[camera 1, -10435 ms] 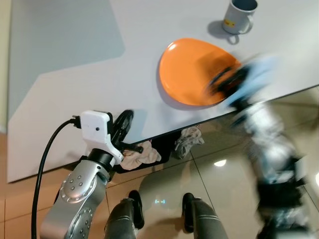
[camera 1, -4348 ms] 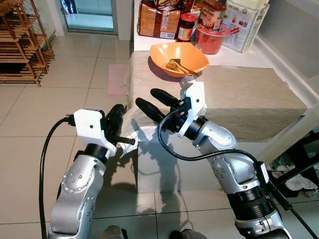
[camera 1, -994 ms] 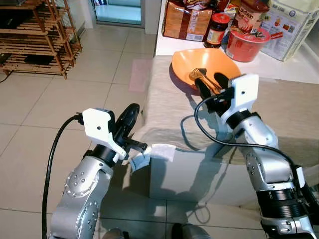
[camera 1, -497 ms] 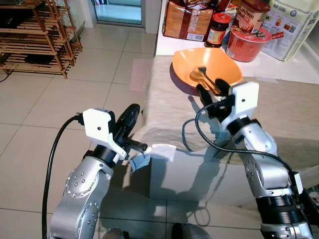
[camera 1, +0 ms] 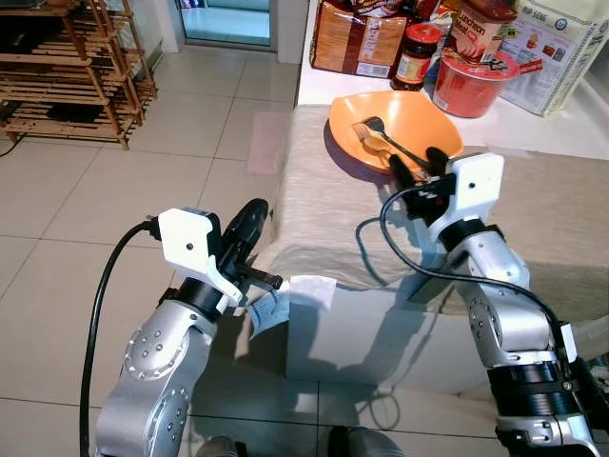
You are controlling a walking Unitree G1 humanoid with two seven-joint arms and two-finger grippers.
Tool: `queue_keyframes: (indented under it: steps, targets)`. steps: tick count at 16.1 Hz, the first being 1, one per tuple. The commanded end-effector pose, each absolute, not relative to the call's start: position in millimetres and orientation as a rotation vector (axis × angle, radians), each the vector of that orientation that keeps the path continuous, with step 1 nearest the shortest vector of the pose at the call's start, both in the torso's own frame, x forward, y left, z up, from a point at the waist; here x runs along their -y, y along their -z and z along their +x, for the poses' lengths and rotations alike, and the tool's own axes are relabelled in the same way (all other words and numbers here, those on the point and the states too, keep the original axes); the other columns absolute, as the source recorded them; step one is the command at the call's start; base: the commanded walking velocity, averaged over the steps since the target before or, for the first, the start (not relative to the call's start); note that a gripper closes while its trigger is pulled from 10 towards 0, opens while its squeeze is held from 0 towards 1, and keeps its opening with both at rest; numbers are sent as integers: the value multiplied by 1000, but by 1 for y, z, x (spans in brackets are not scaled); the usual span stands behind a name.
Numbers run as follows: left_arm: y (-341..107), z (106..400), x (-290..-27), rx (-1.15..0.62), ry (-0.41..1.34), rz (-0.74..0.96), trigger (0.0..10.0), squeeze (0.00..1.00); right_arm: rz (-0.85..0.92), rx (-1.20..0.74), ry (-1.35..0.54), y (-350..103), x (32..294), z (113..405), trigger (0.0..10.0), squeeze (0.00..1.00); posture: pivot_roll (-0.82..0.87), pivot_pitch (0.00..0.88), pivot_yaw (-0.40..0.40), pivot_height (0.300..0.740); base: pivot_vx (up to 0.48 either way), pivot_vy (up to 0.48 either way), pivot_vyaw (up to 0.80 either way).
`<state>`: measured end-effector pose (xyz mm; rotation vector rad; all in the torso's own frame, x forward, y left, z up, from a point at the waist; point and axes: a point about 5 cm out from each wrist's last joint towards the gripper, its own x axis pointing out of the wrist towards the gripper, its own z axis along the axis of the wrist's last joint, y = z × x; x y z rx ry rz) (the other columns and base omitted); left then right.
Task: Setting the table
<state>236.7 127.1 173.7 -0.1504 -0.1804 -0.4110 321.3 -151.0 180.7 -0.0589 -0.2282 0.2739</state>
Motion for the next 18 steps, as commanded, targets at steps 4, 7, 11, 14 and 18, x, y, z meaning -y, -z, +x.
queue_keyframes:
  steps: [4,7,11,14,18]
  targets:
    - [-178,233,-124,195,429,-162,10000,0,-55,323,-266,-215,153,331,10000,0,-55,136,-35,740,0,0,0]
    - [-177,234,-125,194,422,-166,10000,0,-9,437,-303,-260,149,341,10000,0,-59,134,-36,740,0,0,0]
    - [-178,233,-120,196,425,-175,10000,0,-76,323,-305,-290,124,372,10000,0,-61,146,-46,740,0,0,0]
    - [-173,227,-117,173,418,-187,10000,0,-145,129,-275,-297,112,394,10000,0,-53,171,-56,740,0,0,0]
    - [-172,221,-119,159,400,-194,10000,0,-146,-93,-214,-292,134,402,10000,0,-44,192,-70,740,0,0,0]
